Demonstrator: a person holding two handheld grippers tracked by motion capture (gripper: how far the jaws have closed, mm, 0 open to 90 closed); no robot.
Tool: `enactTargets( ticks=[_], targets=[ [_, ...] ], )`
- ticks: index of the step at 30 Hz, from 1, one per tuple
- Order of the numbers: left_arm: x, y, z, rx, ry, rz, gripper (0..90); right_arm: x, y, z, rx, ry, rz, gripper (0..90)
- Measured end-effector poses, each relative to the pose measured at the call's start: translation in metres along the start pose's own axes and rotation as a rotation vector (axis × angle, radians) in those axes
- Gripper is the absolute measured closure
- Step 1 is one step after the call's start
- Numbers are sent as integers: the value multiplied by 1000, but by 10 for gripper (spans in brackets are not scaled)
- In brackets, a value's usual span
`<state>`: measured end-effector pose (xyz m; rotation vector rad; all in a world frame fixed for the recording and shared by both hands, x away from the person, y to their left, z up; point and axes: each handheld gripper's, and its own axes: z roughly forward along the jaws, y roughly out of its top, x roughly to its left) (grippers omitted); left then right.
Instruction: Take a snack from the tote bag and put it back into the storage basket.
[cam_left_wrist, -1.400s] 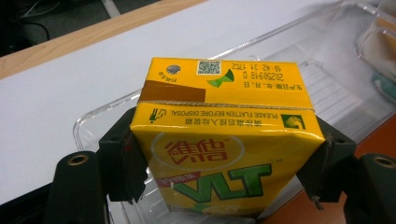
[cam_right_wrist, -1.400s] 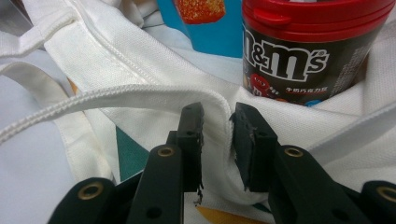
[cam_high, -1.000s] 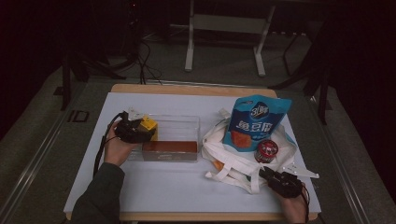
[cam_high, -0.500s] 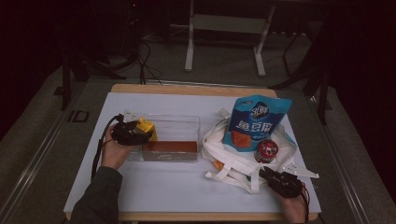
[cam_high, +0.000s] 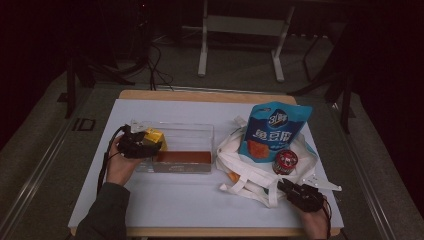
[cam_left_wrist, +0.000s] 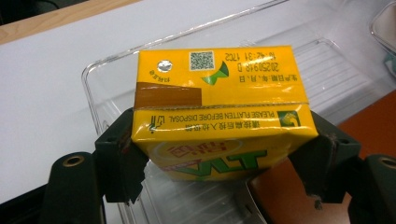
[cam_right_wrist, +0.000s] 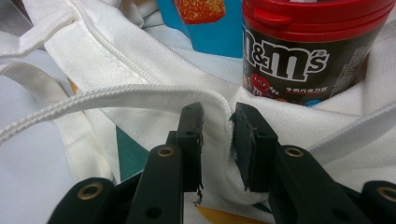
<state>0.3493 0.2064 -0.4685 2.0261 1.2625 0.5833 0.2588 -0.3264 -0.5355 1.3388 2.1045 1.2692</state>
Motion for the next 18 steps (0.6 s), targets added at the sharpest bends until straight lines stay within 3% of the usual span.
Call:
enactTargets(
  ticks=[18],
  targets=[
    [-3,-3,-8,19,5,-1,262,0,0,0,0,0,0,726]
  ],
)
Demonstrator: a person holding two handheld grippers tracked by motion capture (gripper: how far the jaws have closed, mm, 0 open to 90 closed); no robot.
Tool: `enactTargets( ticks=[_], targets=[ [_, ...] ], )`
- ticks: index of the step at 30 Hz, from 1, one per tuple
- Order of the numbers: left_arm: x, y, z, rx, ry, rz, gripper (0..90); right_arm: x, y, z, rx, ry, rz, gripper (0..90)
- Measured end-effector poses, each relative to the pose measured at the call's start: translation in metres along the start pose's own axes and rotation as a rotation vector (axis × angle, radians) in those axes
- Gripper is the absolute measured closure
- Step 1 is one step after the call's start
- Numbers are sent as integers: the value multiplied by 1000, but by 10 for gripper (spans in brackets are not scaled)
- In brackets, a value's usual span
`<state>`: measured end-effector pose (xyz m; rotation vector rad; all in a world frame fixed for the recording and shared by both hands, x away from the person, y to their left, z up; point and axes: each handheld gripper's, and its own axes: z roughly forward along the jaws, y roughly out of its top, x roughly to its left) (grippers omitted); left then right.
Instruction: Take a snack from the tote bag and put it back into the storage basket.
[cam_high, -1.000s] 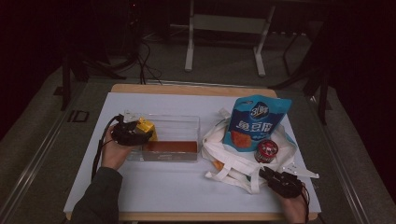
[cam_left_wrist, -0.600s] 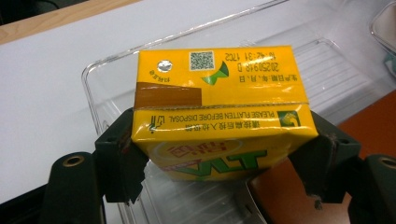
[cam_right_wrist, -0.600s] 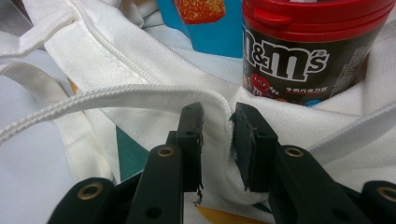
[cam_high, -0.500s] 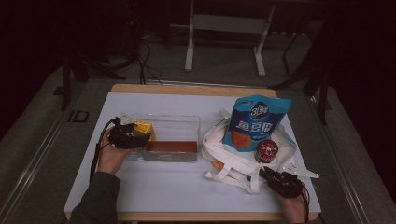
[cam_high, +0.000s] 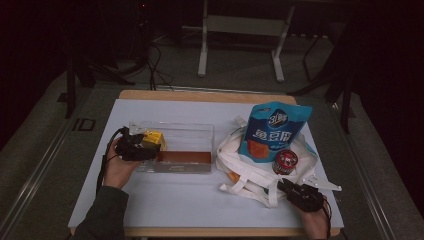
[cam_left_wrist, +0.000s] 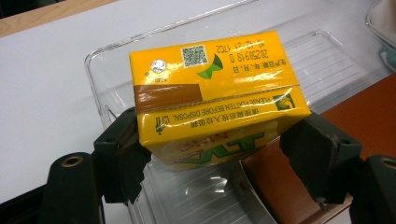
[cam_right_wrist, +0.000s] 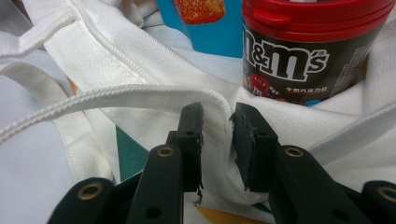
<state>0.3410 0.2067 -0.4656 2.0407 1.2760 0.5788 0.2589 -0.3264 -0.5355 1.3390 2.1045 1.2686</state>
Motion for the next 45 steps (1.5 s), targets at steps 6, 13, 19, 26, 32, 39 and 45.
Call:
enactTargets(
  ticks=[6,13,19,26,32,39,45],
  targets=[
    [-3,3,-1,24,19,-15,261,0,0,0,0,0,0,726],
    [-5,2,-1,17,36,-19,244,0,0,0,0,0,0,726],
    [-4,1,-3,4,22,-16,213,0,0,0,0,0,1,725],
    [-2,0,0,-15,20,-15,213,0,0,0,0,0,1,724],
    [-4,-2,1,-12,15,-7,221,0,0,0,1,0,1,725],
    [-6,-8,-5,-19,6,-4,241,0,0,0,1,-1,-1,725],
    [-7,-12,-7,-32,-5,-5,245,0,0,0,1,0,1,724]
  ],
)
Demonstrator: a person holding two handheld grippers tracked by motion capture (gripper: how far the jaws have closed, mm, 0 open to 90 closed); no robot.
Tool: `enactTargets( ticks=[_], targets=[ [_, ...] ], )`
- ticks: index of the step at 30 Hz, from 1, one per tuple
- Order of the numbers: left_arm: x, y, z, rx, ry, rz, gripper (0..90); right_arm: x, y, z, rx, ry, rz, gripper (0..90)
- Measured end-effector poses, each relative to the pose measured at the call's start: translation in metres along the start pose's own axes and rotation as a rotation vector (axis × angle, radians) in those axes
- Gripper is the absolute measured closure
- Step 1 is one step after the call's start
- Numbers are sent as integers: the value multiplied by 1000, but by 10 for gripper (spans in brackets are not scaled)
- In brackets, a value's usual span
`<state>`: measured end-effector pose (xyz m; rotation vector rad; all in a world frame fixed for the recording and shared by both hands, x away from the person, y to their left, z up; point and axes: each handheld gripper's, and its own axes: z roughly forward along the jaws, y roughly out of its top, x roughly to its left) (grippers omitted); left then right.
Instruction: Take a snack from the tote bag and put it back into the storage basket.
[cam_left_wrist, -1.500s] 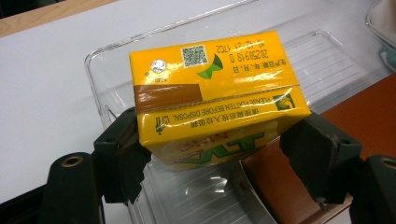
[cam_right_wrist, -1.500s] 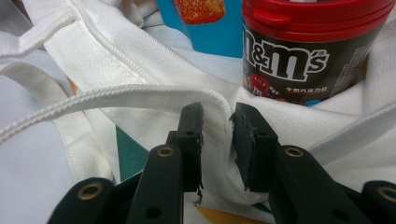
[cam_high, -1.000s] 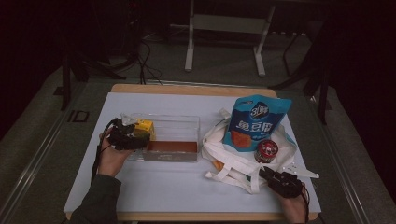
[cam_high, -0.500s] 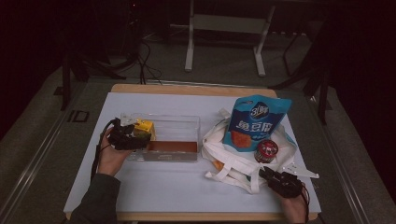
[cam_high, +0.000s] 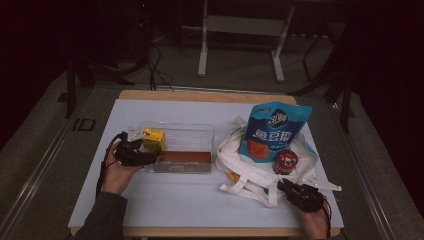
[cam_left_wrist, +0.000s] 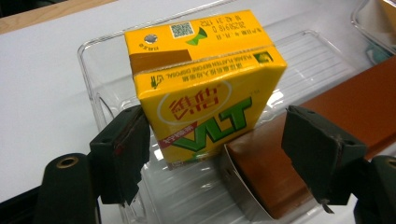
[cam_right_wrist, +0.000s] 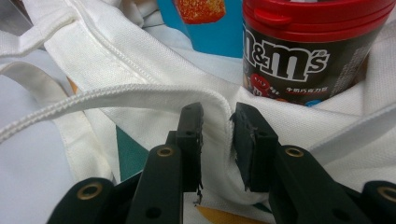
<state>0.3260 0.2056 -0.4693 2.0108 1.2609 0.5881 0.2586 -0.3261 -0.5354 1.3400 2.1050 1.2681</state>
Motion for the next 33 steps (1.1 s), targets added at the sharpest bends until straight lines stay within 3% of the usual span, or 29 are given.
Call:
enactTargets(
  ticks=[11,20,26,33],
  targets=[
    [2,-11,-9,-11,-27,-27,266,0,0,0,0,-1,0,724],
    [-6,-12,-17,-34,-28,0,275,0,0,0,0,-3,-4,725],
    [-14,-12,-21,-87,-129,10,241,1,0,0,0,-5,-4,725],
    [-31,-8,-22,-118,-152,54,230,1,0,0,1,-6,-5,726]
  ],
)
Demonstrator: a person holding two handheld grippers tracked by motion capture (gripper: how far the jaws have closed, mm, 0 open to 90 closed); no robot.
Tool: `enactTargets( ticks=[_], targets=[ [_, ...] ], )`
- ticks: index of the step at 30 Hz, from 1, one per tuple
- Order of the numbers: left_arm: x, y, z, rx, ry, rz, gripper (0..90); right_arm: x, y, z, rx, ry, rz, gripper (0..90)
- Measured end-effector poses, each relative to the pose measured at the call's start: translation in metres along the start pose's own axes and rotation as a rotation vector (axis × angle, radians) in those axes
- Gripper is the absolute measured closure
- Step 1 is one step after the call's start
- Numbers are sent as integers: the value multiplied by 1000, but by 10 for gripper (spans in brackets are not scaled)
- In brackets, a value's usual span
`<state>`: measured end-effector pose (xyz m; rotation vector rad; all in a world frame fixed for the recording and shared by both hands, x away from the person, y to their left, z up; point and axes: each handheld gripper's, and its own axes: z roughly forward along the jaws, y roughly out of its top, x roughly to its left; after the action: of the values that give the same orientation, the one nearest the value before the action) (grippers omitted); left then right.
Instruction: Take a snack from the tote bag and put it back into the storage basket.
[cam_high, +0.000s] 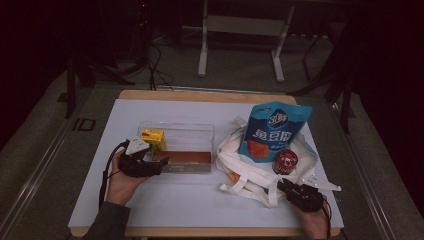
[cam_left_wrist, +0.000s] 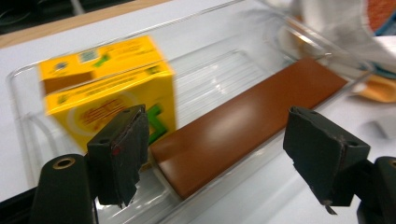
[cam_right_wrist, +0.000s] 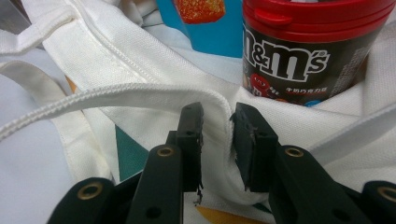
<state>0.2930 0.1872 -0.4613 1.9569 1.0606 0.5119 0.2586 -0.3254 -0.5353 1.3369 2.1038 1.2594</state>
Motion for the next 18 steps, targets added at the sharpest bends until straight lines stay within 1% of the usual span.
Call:
enactTargets(
  ticks=[2,3,5,6,7,8,9,10,12,14,15,17,18],
  targets=[
    [-4,2,0,-10,-14,16,229,0,0,0,0,1,1,725],
    [-4,2,0,-10,-14,16,229,0,0,0,0,1,1,725],
    [-13,4,2,-14,-30,43,229,0,0,0,0,0,-1,725],
    [-13,4,2,-14,-30,43,230,0,0,0,0,0,-1,725],
    [-15,5,2,-19,-35,46,230,0,0,0,-1,-1,-1,725],
    [-19,6,2,-26,-45,58,232,0,0,0,0,0,0,725],
    [-21,6,2,-29,-47,63,252,0,0,0,-1,1,1,725],
    [-25,7,2,-37,-60,66,275,0,0,0,0,0,0,725],
    [-28,7,2,-43,-67,68,286,0,0,0,0,0,0,725],
    [-33,7,3,-48,-75,82,329,0,0,0,0,-1,-1,726],
    [-38,6,4,-49,-98,88,335,0,0,0,0,-1,-1,725],
    [-43,4,6,-54,-110,96,359,0,0,0,1,-3,-2,726],
    [-43,4,6,-54,-110,96,367,0,0,0,0,-3,-3,726]
  ],
)
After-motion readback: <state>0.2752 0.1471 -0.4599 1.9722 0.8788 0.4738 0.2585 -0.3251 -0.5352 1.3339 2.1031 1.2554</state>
